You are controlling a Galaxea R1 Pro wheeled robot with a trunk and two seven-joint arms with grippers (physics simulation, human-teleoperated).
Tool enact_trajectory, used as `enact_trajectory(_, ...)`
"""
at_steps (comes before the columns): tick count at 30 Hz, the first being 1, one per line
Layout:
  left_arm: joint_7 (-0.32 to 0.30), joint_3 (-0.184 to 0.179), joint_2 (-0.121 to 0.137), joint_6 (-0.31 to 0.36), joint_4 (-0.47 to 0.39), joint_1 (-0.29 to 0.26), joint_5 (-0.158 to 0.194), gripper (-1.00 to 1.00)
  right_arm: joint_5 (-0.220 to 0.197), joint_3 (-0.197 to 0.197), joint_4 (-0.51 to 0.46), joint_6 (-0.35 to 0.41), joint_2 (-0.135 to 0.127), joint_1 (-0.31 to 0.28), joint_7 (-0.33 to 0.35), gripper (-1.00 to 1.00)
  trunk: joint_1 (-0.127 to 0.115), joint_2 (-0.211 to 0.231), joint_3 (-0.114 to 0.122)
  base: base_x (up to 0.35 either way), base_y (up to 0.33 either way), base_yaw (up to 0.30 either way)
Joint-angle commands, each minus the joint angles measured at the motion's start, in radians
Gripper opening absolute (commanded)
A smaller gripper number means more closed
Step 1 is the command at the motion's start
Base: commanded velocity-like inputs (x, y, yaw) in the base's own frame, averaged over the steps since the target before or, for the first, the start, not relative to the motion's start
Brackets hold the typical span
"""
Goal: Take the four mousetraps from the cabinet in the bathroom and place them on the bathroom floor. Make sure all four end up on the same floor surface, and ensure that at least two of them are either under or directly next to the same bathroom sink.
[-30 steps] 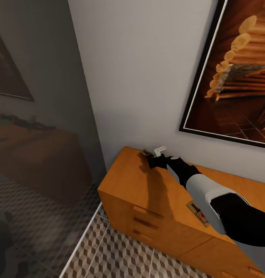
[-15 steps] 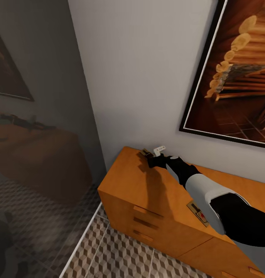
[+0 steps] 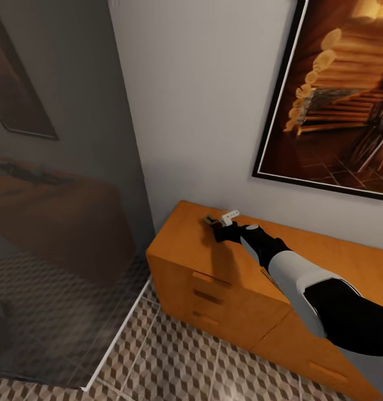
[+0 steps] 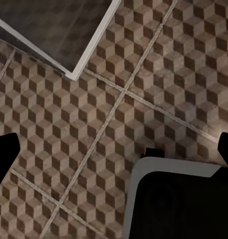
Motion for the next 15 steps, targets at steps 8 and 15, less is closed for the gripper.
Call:
enact_trajectory(8,0.005,-0.009,-0.001,-0.005,0.003,-0.001,0.002,1.0,-0.006,0.002,0.0,0.006,-0.001,-0.001,0.0,-1.0,0.0,-0.002,-0.002,-0.336,0.0,0.0)
enact_trajectory(15,0.005,-0.009,-0.001,-0.005,0.003,-0.001,0.002,1.0,-0.006,0.002,0.0,0.006,-0.002,-0.001,0.0,-1.0,0.0,-0.002,-0.002,-0.337,0.001,0.0)
